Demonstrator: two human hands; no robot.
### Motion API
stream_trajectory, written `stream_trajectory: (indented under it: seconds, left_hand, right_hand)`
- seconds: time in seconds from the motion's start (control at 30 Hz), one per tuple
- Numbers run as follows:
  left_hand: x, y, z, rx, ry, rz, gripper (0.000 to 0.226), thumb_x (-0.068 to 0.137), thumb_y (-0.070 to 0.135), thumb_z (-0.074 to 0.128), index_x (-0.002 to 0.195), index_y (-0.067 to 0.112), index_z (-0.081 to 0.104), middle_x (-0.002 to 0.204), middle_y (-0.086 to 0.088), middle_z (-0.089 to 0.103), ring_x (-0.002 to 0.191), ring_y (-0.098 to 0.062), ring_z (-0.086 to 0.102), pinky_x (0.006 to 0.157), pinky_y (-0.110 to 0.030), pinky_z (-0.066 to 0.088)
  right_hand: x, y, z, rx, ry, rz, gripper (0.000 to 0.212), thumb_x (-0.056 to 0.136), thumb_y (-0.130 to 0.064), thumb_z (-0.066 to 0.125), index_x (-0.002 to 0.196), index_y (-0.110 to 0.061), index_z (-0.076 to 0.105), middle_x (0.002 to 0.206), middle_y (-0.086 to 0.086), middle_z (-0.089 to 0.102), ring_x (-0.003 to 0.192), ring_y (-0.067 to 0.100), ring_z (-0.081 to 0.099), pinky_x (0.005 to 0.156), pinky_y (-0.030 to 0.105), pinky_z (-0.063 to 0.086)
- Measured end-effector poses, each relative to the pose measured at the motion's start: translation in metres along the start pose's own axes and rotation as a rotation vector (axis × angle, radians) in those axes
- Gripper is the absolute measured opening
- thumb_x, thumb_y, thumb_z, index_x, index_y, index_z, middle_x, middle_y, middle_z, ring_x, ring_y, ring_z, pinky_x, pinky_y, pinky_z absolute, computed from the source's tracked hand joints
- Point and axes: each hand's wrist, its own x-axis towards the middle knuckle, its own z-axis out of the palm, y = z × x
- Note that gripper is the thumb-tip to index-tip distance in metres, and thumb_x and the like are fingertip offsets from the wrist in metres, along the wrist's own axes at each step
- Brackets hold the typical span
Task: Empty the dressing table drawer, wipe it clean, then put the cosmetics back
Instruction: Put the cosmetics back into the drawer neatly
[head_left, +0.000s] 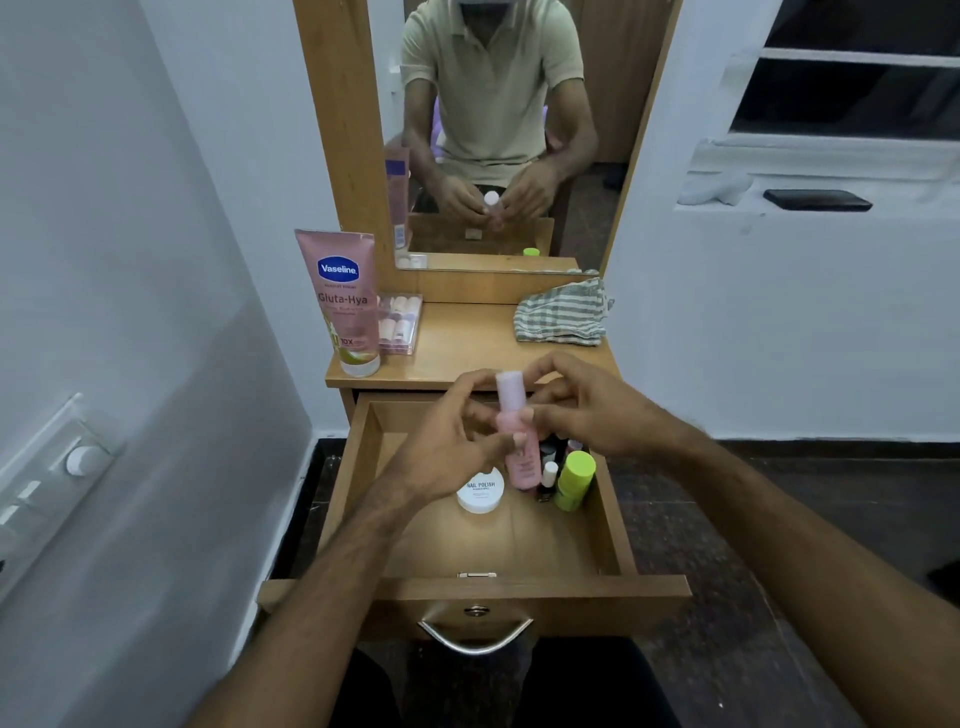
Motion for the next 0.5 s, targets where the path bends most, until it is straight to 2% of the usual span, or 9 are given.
stream_trajectory:
  seconds: [0.07,0.2,0.3,0.37,0.5]
  left_hand:
    - [0.0,-0.002,-0.002,-0.085,0.007,-0.023,0.057,0.088,0.017,0.078,0.138,0.026,0.051,0.087,-0.001,0.073,0.087,-0.026,0.075,0.075,-0.043,0.062]
    - [-0.002,-0.003,-0.002,-0.125,0.03,-0.09,0.031,0.093,0.011,0.071,0.121,0.014,0.061,0.088,-0.008,0.071,0.08,-0.027,0.073,0.073,-0.035,0.063]
    - [-0.004,-0.004,0.001,-0.217,0.079,-0.212,0.029,0.092,0.011,0.073,0.116,0.008,0.059,0.098,-0.015,0.07,0.075,-0.022,0.074,0.07,-0.03,0.062]
    - [-0.006,-0.008,0.002,-0.261,0.06,-0.272,0.033,0.09,0.009,0.075,0.116,0.004,0.057,0.096,-0.016,0.071,0.077,-0.026,0.076,0.07,-0.03,0.063]
    - [-0.01,-0.022,-0.003,-0.048,-0.083,-0.335,0.035,0.08,0.013,0.085,0.106,0.004,0.063,0.083,-0.01,0.074,0.082,-0.029,0.076,0.075,-0.036,0.062]
  right_hand:
    - [-0.002,0.005,0.001,-0.045,-0.077,-0.01,0.025,0.096,-0.02,0.068,0.118,-0.025,0.059,0.098,0.002,0.075,0.089,0.016,0.073,0.074,0.032,0.06]
    - [-0.005,0.011,0.006,-0.111,-0.088,-0.014,0.03,0.092,-0.021,0.073,0.121,-0.025,0.064,0.1,-0.002,0.073,0.091,0.012,0.072,0.08,0.035,0.061]
    - [-0.01,0.016,0.012,-0.349,-0.042,-0.049,0.045,0.08,-0.031,0.084,0.119,-0.031,0.062,0.098,-0.014,0.068,0.089,0.003,0.066,0.08,0.032,0.058]
    - [-0.014,0.018,0.012,-0.489,-0.054,-0.097,0.043,0.078,-0.034,0.083,0.115,-0.034,0.061,0.094,-0.018,0.067,0.085,0.0,0.064,0.075,0.029,0.055]
    - [-0.017,0.021,0.007,-0.642,-0.165,-0.08,0.038,0.083,-0.032,0.079,0.118,-0.029,0.064,0.106,-0.012,0.069,0.095,0.006,0.063,0.079,0.029,0.054]
